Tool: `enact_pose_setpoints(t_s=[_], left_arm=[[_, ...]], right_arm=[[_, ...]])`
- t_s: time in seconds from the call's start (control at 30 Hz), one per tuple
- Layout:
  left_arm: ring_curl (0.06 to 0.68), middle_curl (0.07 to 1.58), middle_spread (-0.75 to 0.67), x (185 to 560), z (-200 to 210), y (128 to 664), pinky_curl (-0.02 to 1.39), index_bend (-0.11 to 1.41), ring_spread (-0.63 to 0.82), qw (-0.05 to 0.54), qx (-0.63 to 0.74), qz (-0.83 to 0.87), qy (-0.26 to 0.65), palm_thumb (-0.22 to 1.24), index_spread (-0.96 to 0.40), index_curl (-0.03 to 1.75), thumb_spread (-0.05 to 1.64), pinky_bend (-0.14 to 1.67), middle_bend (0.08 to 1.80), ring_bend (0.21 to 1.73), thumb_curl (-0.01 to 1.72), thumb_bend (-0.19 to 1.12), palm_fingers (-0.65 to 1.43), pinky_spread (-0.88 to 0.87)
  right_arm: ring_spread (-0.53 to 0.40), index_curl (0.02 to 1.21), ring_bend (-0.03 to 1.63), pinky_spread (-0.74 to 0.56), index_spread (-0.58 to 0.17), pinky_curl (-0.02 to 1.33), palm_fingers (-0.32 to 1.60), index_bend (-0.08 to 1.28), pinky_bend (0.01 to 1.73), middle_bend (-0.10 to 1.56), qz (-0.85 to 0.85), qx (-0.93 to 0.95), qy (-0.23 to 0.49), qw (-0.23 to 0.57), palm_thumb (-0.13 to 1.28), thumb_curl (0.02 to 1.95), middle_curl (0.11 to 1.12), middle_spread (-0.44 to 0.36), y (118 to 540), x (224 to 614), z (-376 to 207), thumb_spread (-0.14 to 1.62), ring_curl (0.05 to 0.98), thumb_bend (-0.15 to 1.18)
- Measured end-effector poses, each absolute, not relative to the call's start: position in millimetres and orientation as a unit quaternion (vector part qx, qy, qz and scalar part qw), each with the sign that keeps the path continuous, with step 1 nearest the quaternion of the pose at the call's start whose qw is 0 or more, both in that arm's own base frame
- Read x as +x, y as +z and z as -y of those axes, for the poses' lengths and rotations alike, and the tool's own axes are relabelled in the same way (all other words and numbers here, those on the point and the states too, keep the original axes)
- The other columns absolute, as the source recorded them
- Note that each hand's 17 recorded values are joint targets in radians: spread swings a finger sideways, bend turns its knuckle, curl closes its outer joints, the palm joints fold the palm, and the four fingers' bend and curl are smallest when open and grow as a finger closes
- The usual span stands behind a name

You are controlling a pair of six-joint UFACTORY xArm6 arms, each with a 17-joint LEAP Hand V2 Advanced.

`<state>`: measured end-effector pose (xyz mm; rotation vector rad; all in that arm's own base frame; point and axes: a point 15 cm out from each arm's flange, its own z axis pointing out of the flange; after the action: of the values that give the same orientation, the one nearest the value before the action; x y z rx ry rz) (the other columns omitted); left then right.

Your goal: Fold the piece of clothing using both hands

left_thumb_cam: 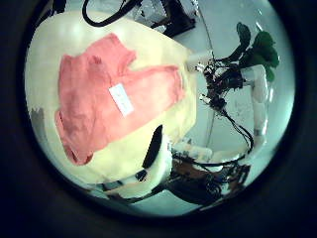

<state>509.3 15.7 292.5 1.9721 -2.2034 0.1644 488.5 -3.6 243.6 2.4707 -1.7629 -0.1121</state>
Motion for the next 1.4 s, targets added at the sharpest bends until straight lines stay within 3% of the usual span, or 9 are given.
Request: enact_pose_setpoints(t_s=[0.37, 0.57, 1.03, 1.23, 1.27, 1.3, 1.33, 1.37, 1.4], left_arm=[[0.237, 0.2, 0.45, 448, 19, 262, 0.28, 0.14, 0.59, 0.115, 0.624, 0.773, 0.004, 0.19, 0.07, 0.25, 1.08, 0.32, 0.16, 0.37, 0.27, -0.02, -0.1, 0.59], [0.239, 0.19, 0.45, 440, 19, 261, 0.28, 0.14, 0.6, 0.118, 0.617, 0.778, 0.002, 0.19, 0.07, 0.24, 1.07, 0.31, 0.16, 0.36, 0.27, -0.02, -0.1, 0.58], [0.241, 0.2, 0.44, 425, 9, 263, 0.3, 0.14, 0.6, 0.111, 0.617, 0.779, -0.012, 0.18, 0.07, 0.23, 1.06, 0.29, 0.17, 0.36, 0.27, -0.02, -0.09, 0.55], [0.241, 0.2, 0.43, 424, 7, 257, 0.3, 0.14, 0.6, 0.116, 0.617, 0.778, -0.017, 0.18, 0.07, 0.23, 1.06, 0.28, 0.17, 0.36, 0.27, -0.02, -0.08, 0.54], [0.241, 0.2, 0.43, 424, 7, 257, 0.31, 0.14, 0.6, 0.117, 0.617, 0.778, -0.016, 0.18, 0.07, 0.23, 1.06, 0.28, 0.17, 0.36, 0.27, -0.02, -0.08, 0.54], [0.24, 0.2, 0.43, 424, 8, 257, 0.31, 0.14, 0.6, 0.118, 0.617, 0.778, -0.016, 0.18, 0.07, 0.23, 1.06, 0.28, 0.17, 0.36, 0.27, -0.02, -0.08, 0.54], [0.24, 0.2, 0.43, 424, 8, 257, 0.31, 0.14, 0.6, 0.118, 0.618, 0.777, -0.015, 0.18, 0.07, 0.23, 1.05, 0.28, 0.17, 0.36, 0.27, -0.02, -0.08, 0.54], [0.24, 0.2, 0.43, 424, 8, 256, 0.31, 0.14, 0.6, 0.118, 0.618, 0.777, -0.015, 0.18, 0.07, 0.23, 1.05, 0.28, 0.17, 0.37, 0.27, -0.02, -0.08, 0.54], [0.239, 0.21, 0.43, 424, 7, 255, 0.31, 0.14, 0.61, 0.119, 0.617, 0.777, -0.016, 0.18, 0.07, 0.23, 1.05, 0.28, 0.17, 0.37, 0.27, -0.02, -0.08, 0.54]], right_arm=[[0.137, 0.36, 0.33, 0.28, -0.369, 0.4, 0.1, 0.17, 0.26, 0.24, 0.549, 0.829, -0.036, 0.101, 0.42, 0.25, 0.34, -0.055, 193, 466, 40, 1.05, 0.266, -0.03], [0.075, 0.33, 0.35, 0.22, -0.334, 0.38, 0.18, 0.16, 0.25, 0.23, 0.55, 0.83, -0.019, 0.09, 0.39, 0.26, 0.33, -0.053, 164, 488, 48, 0.99, 0.268, -0.04], [0.044, 0.32, 0.33, 0.19, -0.277, 0.34, 0.24, 0.18, 0.21, 0.2, 0.525, 0.837, -0.059, 0.144, 0.33, 0.28, 0.33, 0.005, 103, 476, 42, 0.94, 0.255, -0.03], [-0.112, 0.34, 0.5, 0.05, -0.283, 0.27, 0.74, 0.27, 0.16, 0.36, 0.517, 0.842, -0.052, 0.147, 0.44, 0.3, 0.38, -0.078, 108, 476, 42, 0.97, 0.268, 0.0], [-0.181, 0.34, 0.59, -0.09, -0.307, 0.28, 1.07, 0.27, 0.28, 0.41, 0.515, 0.843, -0.051, 0.146, 0.49, 0.31, 0.39, -0.102, 110, 476, 41, 0.97, 0.287, 0.0], [-0.2, 0.35, 0.62, -0.15, -0.312, 0.29, 1.21, 0.28, 0.34, 0.44, 0.514, 0.844, -0.049, 0.145, 0.51, 0.31, 0.41, -0.111, 113, 475, 42, 0.97, 0.299, 0.0], [-0.23, 0.4, 0.69, -0.29, -0.324, 0.35, 1.33, 0.33, 0.48, 0.5, 0.513, 0.845, -0.045, 0.143, 0.56, 0.32, 0.44, -0.127, 119, 475, 42, 0.97, 0.345, 0.01], [-0.23, 0.4, 0.69, -0.29, -0.324, 0.35, 1.33, 0.33, 0.48, 0.5, 0.513, 0.845, -0.045, 0.143, 0.56, 0.32, 0.44, -0.127, 120, 473, 42, 0.97, 0.345, 0.01], [-0.25, 0.44, 0.76, -0.37, -0.327, 0.39, 1.41, 0.4, 0.57, 0.58, 0.512, 0.845, -0.049, 0.145, 0.62, 0.34, 0.48, -0.142, 119, 467, 43, 0.97, 0.385, 0.02]])
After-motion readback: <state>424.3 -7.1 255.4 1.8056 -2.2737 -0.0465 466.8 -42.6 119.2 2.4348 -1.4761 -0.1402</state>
